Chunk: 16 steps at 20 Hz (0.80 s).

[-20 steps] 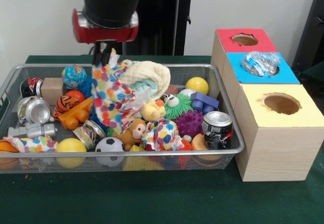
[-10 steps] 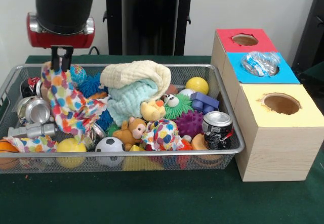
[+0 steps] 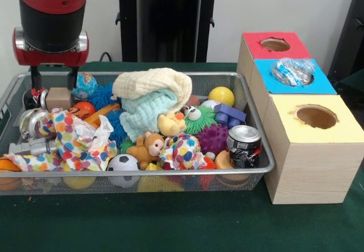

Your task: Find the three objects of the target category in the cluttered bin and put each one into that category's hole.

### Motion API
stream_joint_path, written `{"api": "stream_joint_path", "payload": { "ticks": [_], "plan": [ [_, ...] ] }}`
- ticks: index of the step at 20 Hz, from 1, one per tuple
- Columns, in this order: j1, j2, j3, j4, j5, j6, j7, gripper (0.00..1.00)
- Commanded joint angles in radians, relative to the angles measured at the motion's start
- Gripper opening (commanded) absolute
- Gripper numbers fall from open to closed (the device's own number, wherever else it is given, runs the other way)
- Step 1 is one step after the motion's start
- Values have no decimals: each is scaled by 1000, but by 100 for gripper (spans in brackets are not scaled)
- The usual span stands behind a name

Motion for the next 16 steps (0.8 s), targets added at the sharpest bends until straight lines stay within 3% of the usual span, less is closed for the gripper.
{"api": "stream_joint_path", "payload": {
  "ticks": [1,16],
  "plan": [
    [-7,47,110,16,-31,-42,-163,100],
    [27,39,87,76,79,161,-1,100]
  ]
}}
